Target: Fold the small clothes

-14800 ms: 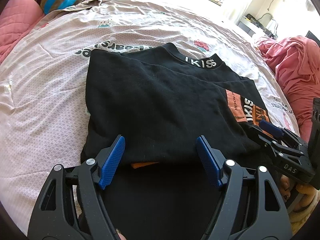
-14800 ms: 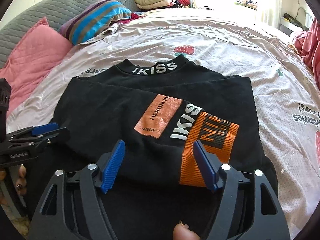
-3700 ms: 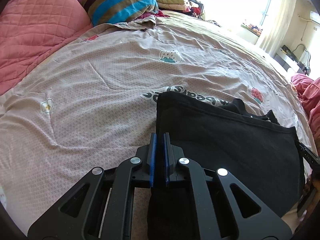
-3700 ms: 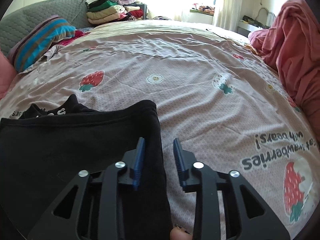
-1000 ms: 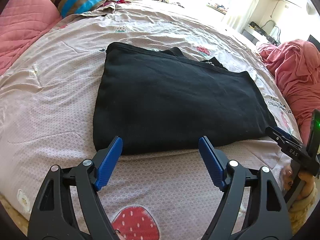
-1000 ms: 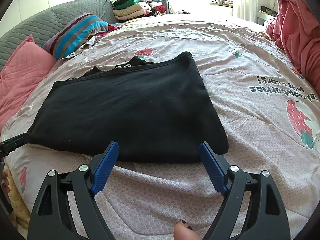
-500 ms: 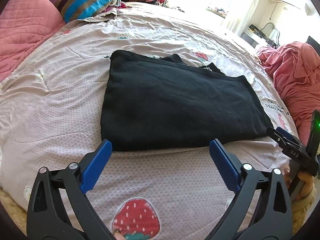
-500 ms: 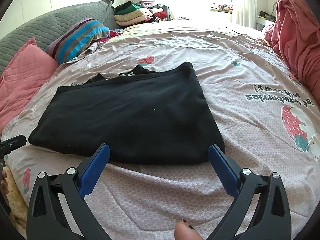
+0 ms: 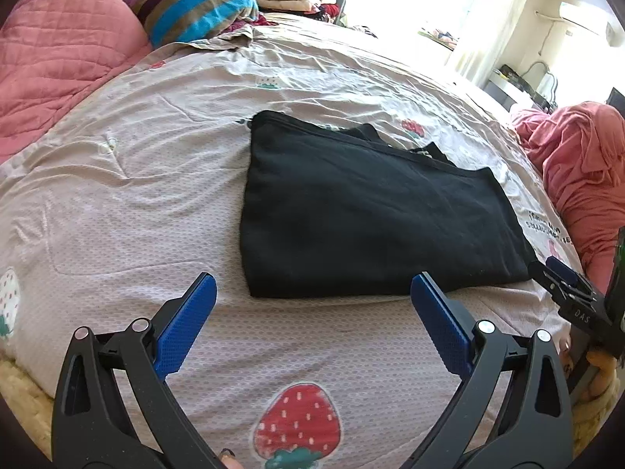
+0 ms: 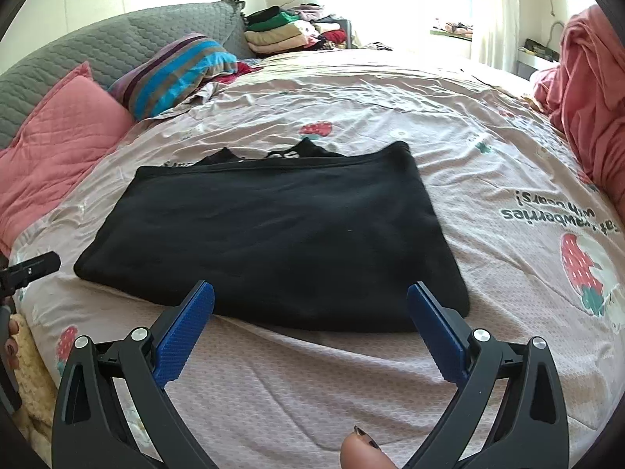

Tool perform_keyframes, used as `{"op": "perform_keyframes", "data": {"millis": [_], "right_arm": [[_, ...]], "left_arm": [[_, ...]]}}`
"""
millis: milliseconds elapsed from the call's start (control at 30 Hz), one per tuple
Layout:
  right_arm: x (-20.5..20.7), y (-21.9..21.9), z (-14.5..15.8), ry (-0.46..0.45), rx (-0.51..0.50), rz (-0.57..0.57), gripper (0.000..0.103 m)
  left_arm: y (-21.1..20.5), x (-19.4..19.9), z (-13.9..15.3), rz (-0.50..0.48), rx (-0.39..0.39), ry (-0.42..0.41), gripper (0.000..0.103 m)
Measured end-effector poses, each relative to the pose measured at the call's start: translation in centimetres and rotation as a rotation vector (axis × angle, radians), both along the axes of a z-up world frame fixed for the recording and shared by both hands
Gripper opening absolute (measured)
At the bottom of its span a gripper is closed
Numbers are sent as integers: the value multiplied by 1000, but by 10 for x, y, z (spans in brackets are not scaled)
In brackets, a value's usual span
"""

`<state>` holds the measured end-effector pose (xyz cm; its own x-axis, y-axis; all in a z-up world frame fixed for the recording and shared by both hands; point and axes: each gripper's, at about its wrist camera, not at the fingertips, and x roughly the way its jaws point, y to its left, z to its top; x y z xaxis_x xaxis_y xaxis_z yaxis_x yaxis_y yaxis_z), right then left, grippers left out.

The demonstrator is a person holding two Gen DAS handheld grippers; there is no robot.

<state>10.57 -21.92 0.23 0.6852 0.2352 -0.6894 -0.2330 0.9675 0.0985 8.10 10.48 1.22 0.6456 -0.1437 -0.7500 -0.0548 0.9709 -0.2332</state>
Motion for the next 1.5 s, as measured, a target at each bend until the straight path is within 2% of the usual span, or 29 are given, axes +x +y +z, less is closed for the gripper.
{"op": "perform_keyframes", "data": {"millis": [800,1033,1500], "right_arm": [[-10,111,12,-38,-78,230,98],[-17,141,9,-55,-114,296,98],[-22,189,-7,-70,-194,392,98]], "left_arm": [[61,-15,8,127,12,-27,93],[77,-16,5,170,38,-23,93],[104,-13,-6,243,38,1,93]]}}
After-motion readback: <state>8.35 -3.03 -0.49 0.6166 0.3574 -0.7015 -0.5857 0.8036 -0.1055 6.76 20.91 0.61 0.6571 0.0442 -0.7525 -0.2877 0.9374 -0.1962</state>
